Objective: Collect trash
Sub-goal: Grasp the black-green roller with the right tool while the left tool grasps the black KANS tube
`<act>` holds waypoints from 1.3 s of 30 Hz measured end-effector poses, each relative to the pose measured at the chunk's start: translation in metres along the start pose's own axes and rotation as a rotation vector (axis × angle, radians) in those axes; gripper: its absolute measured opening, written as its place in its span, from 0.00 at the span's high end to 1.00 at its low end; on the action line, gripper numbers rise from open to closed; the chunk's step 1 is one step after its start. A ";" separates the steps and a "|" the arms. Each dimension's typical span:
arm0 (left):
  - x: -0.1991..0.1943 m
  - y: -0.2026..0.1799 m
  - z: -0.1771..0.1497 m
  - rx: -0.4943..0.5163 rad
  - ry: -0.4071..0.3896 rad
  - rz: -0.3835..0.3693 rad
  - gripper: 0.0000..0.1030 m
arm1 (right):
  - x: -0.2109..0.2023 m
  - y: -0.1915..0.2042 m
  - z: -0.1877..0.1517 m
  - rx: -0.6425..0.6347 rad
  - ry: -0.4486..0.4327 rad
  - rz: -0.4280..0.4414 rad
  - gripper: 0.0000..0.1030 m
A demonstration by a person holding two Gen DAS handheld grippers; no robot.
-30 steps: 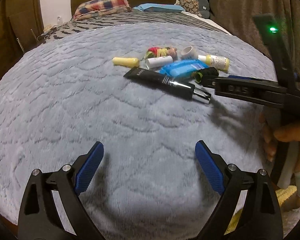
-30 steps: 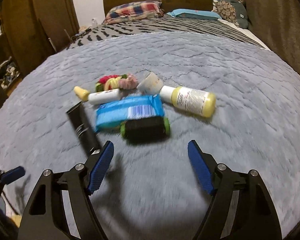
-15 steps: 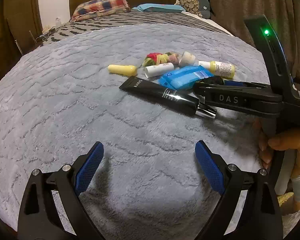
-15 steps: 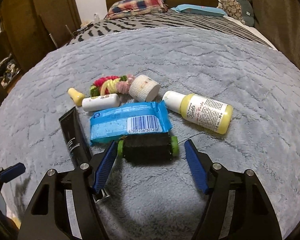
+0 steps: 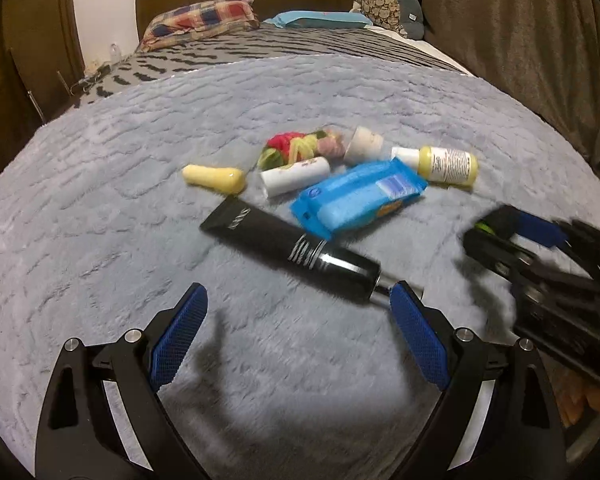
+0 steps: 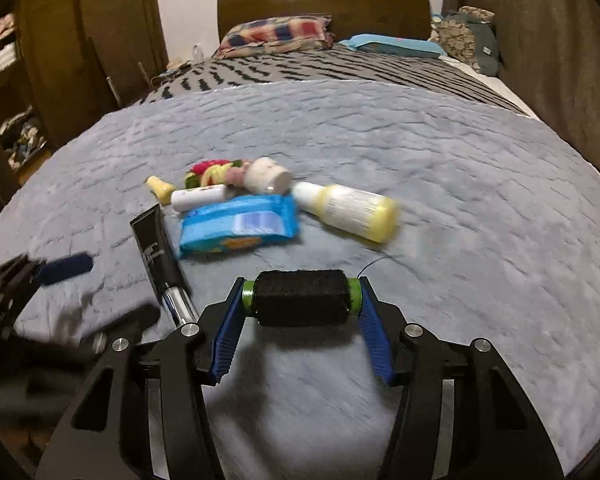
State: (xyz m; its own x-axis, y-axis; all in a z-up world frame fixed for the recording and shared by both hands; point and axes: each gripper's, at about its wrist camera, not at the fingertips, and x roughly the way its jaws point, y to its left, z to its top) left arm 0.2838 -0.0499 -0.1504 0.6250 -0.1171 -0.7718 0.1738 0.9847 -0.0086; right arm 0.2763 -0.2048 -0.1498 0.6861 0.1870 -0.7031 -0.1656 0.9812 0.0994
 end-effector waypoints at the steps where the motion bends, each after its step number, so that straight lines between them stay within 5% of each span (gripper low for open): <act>1: 0.003 -0.002 0.002 -0.001 0.004 -0.003 0.15 | -0.004 -0.007 -0.003 0.006 -0.004 -0.012 0.46; 15: 0.049 -0.013 0.022 -0.066 0.084 0.042 0.15 | -0.020 -0.057 -0.021 0.091 -0.016 -0.048 0.46; 18: 0.043 -0.012 0.018 -0.047 0.076 0.029 0.32 | -0.021 -0.052 -0.023 0.084 -0.018 -0.037 0.46; 20: 0.038 -0.011 0.014 -0.034 0.069 0.012 0.54 | -0.021 -0.048 -0.024 0.078 -0.018 -0.030 0.46; 26: 0.022 -0.006 0.001 0.012 0.053 -0.022 0.74 | -0.026 -0.029 -0.032 0.047 -0.007 -0.004 0.46; 39: -0.054 0.001 -0.077 0.047 0.007 -0.065 0.78 | -0.066 0.017 -0.071 0.003 -0.004 0.051 0.46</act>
State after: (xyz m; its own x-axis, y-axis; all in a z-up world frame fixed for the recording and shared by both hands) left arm 0.1920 -0.0331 -0.1579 0.6056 -0.1796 -0.7753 0.2496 0.9679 -0.0292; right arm 0.1782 -0.2040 -0.1515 0.6793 0.2375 -0.6943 -0.1983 0.9704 0.1379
